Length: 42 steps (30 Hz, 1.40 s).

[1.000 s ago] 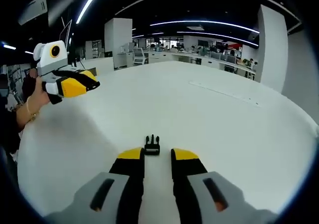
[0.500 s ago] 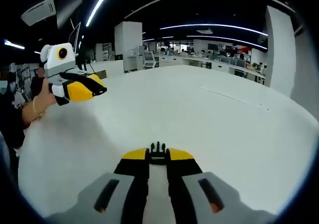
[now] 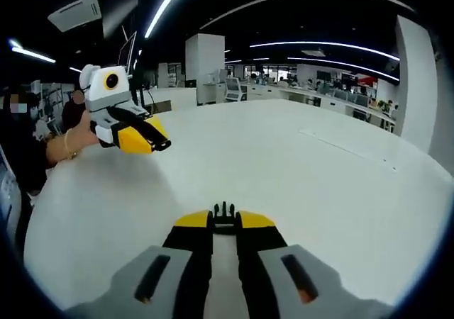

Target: Snap the two parts of the plastic buckle together until the buckle closes and remains connected.

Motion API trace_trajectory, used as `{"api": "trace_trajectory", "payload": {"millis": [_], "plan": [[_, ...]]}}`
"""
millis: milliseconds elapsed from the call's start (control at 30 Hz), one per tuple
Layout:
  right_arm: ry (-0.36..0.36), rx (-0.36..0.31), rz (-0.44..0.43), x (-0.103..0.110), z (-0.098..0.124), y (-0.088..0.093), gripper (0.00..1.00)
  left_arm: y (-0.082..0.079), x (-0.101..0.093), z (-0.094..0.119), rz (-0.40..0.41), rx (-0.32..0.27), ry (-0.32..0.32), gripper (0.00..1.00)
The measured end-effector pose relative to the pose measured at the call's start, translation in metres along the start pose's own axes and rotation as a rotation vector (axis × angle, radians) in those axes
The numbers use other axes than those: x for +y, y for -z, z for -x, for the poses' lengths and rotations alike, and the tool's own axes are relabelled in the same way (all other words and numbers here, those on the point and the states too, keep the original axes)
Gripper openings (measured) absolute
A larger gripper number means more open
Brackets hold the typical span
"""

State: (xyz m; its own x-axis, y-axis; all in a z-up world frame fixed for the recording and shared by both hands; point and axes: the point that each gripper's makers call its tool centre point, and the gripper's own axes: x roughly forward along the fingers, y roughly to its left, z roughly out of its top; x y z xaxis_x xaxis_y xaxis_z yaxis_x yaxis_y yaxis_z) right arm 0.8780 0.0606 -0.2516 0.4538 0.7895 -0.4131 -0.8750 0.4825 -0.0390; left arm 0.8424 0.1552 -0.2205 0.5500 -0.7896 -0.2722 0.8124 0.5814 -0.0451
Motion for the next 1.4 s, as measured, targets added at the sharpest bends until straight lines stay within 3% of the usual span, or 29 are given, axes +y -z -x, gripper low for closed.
{"api": "trace_trajectory", "payload": {"millis": [400,900,967,1133,1400], "plan": [[-0.022,-0.044,-0.028,-0.002,0.014,-0.005,0.13,0.008,-0.011,-0.005,-0.027,0.030,0.029,0.13],[-0.118,-0.082,-0.008,0.027,0.012,-0.015,0.12,0.011,-0.023,-0.006,-0.063,0.050,0.068,0.13],[-0.165,-0.107,-0.033,0.035,0.012,-0.018,0.12,0.012,-0.025,-0.006,-0.068,0.055,0.074,0.13],[-0.207,-0.113,-0.040,0.043,0.010,-0.018,0.12,0.014,-0.031,-0.007,-0.081,0.064,0.096,0.13],[-0.260,-0.113,0.040,0.059,0.008,-0.018,0.12,0.018,-0.042,-0.008,-0.101,0.083,0.136,0.13]]}}
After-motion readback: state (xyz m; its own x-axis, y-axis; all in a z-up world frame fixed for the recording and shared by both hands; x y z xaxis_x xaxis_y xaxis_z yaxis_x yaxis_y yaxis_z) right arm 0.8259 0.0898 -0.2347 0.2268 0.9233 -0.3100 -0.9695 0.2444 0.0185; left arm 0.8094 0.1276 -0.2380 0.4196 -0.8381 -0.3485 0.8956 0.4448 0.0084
